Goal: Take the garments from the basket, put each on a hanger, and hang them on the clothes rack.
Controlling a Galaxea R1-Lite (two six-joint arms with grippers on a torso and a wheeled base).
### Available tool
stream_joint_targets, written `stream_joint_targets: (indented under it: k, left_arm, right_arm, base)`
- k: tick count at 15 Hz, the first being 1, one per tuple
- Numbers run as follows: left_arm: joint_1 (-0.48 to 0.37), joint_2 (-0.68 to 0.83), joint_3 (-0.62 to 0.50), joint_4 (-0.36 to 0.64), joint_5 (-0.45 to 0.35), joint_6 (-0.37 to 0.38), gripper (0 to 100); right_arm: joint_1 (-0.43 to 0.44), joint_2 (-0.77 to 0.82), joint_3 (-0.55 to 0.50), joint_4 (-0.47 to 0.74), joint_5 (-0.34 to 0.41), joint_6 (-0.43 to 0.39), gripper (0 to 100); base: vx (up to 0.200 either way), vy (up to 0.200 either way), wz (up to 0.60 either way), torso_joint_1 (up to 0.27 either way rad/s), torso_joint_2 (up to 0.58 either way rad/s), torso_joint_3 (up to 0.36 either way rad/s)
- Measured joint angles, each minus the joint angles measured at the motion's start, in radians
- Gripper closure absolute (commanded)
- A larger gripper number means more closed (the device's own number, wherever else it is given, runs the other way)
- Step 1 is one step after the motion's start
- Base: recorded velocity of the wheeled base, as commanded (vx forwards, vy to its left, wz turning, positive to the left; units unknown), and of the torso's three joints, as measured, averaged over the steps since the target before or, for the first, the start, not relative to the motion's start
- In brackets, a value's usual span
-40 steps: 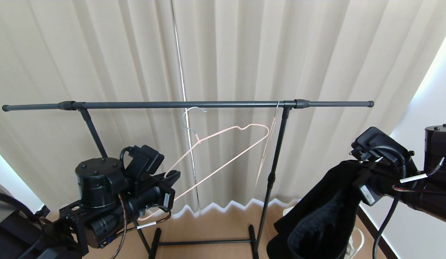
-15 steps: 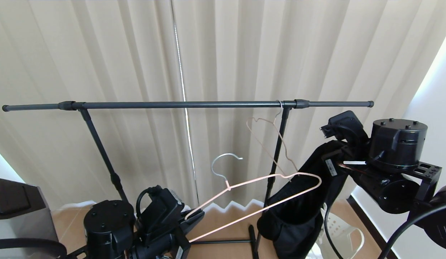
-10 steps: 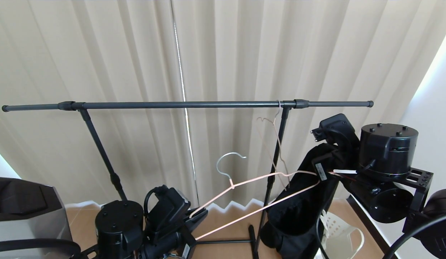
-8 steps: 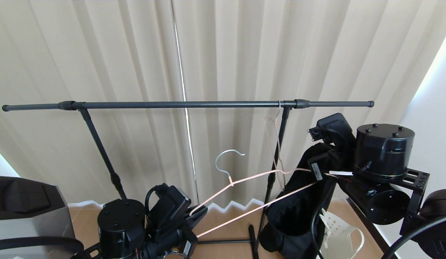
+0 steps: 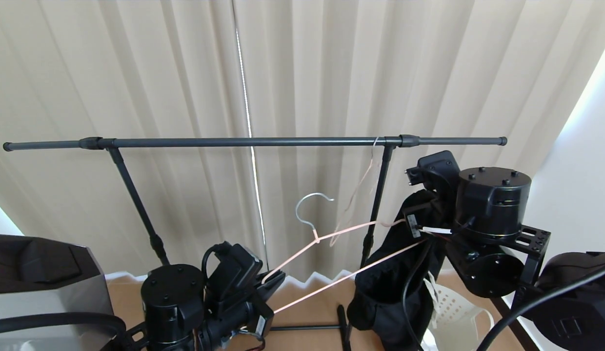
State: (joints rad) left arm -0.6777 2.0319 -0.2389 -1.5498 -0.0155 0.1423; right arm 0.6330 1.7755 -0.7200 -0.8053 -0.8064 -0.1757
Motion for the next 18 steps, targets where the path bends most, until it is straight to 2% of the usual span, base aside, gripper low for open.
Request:
stream_joint_targets:
  k: [2,4,10,13,18]
  left_arm:
    - [-0.001,0.003,-0.004,-0.011,0.013,0.0,100]
    - [-0.003,0.006,-0.005,-0.011,0.017,-0.001,100]
    - [0.003,0.019,-0.064,-0.011,0.119,-0.043,100]
    - [-0.001,0.022,-0.076,-0.012,0.123,-0.044,100]
    - [-0.019,0.043,-0.073,-0.02,0.12,-0.05,100]
  right_arm:
    - [0.0,0.024,-0.034,-0.003,-0.043,0.032,100]
    - [0.0,0.04,-0.061,-0.002,-0.054,0.05,100]
    - [-0.004,0.053,-0.08,-0.003,-0.075,0.053,100]
    - [-0.003,0.056,-0.09,-0.003,-0.076,0.061,100]
    - [0.047,0.076,-0.103,-0.003,-0.077,0.106,100]
  base:
    - [0.0,0.0,0.0,0.0,0.0,0.0]
    - [0.0,0.0,0.0,0.0,0.0,0.0]
    - [0.0,0.0,0.0,0.0,0.0,0.0]
    - [0.0,0.0,0.0,0.0,0.0,0.0]
    - [0.0,0.0,0.0,0.0,0.0,0.0]
